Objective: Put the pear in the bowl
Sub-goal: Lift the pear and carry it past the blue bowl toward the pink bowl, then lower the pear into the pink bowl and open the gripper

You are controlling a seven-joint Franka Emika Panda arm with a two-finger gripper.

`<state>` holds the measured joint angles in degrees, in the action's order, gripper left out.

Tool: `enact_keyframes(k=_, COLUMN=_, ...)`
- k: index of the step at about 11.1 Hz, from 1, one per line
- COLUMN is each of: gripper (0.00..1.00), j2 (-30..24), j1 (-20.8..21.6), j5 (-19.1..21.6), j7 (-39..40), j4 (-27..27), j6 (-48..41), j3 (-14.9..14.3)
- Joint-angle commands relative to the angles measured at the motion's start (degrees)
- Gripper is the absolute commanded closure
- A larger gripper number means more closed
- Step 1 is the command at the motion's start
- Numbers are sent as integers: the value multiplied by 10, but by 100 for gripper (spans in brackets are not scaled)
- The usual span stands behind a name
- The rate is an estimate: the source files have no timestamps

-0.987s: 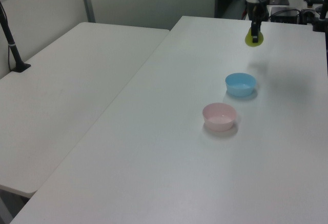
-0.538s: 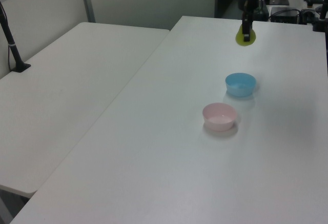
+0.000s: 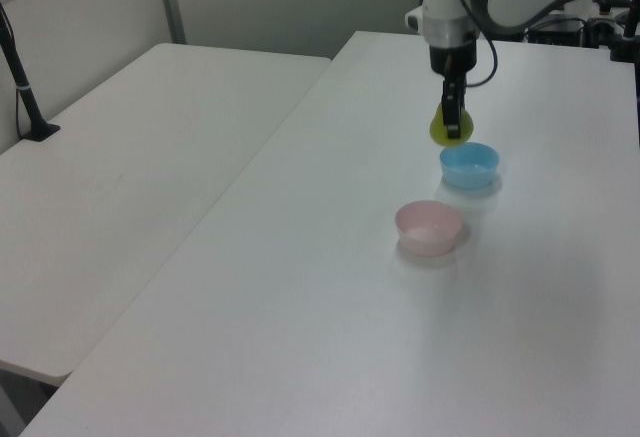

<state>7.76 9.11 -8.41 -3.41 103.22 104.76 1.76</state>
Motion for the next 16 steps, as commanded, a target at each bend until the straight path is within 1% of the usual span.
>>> enact_keyframes(k=1, gripper=55, j2=23, j1=53, j5=22, j7=-50, j4=5, j6=31, j3=-8)
enact_keyframes(k=4, gripper=55, j2=52, j1=92, j5=22, j7=-68, j4=7, j6=62, j3=-8)
enact_keyframes(k=7, gripper=55, j2=77, j1=108, j5=23, j7=-71, j4=7, j6=91, j3=-8)
enact_keyframes(k=9, gripper=53, j2=90, j1=108, j5=23, j7=-71, j4=7, j6=105, j3=-8)
enact_keyframes(k=10, gripper=49, j2=98, j1=108, j5=23, j7=-71, j4=7, j6=115, j3=-8)
enact_keyframes(k=11, gripper=41, j2=103, j1=108, j5=23, j7=-78, j4=7, j6=117, j3=-8)
enact_keyframes(k=12, gripper=29, j2=105, j1=108, j5=23, j7=-79, j4=7, j6=116, j3=-8)
enact_keyframes(k=13, gripper=14, j2=104, j1=108, j5=23, j7=-79, j4=7, j6=115, j3=-8)
enact_keyframes(k=14, gripper=11, j2=104, j1=109, j5=23, j7=-79, j4=6, j6=111, j3=-7)
enact_keyframes(k=16, gripper=0, j2=97, j1=108, j5=23, j7=-79, j4=4, j6=105, j3=-7)
